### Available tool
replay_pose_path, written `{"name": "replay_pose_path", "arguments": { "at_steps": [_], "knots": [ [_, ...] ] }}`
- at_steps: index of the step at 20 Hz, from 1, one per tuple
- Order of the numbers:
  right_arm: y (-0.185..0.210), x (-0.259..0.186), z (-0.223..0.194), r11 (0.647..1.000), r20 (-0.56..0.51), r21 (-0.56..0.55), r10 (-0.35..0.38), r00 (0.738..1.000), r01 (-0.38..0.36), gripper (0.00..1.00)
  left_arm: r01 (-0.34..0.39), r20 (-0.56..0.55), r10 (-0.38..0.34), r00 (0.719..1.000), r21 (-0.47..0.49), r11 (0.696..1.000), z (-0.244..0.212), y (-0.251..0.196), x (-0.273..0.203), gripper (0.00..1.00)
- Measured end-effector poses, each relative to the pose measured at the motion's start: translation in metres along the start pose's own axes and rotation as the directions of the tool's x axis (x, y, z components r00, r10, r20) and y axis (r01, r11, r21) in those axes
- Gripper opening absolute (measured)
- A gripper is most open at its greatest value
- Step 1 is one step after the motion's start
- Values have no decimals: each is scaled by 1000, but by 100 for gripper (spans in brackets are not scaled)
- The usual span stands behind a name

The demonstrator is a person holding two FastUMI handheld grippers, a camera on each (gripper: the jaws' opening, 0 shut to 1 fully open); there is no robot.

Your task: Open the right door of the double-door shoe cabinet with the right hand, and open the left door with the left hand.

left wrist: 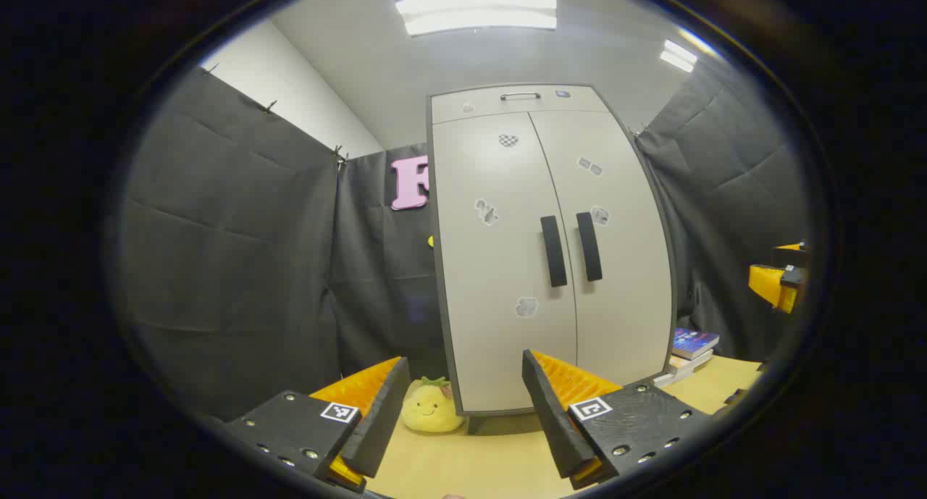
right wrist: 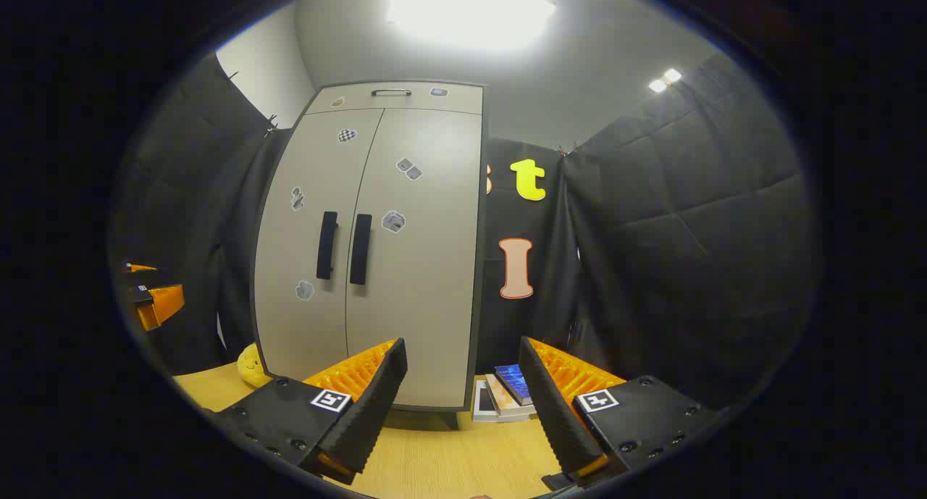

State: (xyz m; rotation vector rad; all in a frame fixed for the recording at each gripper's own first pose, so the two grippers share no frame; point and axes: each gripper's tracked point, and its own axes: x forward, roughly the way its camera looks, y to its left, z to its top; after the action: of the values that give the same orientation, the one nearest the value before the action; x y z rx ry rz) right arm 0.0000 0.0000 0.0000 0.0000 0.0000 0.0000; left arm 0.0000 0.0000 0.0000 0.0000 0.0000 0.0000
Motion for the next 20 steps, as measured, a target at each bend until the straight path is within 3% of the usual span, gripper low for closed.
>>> {"name": "replay_pose_path", "arguments": {
  "at_steps": [20],
  "knots": [
    [3, 8, -5, 1000, -23, 18, 3, 1000, -3, 97, -5, 18, 4, 1000, 9, 1000, 4, 2, 0, 91]
  ]
}}
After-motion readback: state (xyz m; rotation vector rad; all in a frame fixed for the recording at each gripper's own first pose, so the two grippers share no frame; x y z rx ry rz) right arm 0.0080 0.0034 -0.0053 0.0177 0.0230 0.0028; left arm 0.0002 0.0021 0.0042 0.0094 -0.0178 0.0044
